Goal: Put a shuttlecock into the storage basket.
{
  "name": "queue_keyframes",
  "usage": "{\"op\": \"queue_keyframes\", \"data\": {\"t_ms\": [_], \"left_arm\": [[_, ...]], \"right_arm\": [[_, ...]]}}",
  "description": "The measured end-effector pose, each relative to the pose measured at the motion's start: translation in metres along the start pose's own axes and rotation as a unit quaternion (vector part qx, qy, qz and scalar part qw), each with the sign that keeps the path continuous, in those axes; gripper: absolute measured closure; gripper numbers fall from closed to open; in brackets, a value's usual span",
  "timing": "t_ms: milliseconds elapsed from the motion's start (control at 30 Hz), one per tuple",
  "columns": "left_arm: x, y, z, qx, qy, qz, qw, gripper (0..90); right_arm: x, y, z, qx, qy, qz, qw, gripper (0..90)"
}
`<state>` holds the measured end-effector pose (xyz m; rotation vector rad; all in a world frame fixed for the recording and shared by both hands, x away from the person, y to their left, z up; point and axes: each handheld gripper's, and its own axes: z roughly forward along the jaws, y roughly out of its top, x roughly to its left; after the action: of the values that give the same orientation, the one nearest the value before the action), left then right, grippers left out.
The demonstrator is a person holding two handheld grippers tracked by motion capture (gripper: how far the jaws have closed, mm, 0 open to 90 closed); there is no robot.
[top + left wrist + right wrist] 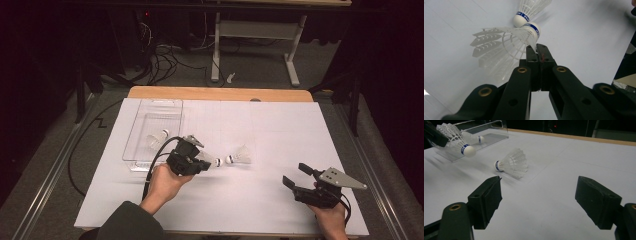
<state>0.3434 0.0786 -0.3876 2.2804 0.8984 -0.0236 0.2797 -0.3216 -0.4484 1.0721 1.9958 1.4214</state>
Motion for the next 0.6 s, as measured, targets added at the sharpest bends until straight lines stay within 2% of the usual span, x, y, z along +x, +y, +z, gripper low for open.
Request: {"op": "queue_keyframes", "data": {"t_ms": [600], "left_arm": [[-0.0003,0.0016,-0.0054,-0.008,0.004,0.002,1.0,89.3]], "right_arm": [[-0.0002,0.0,0.0,-0.001,0.0,0.0,1.0,21.7]]}}
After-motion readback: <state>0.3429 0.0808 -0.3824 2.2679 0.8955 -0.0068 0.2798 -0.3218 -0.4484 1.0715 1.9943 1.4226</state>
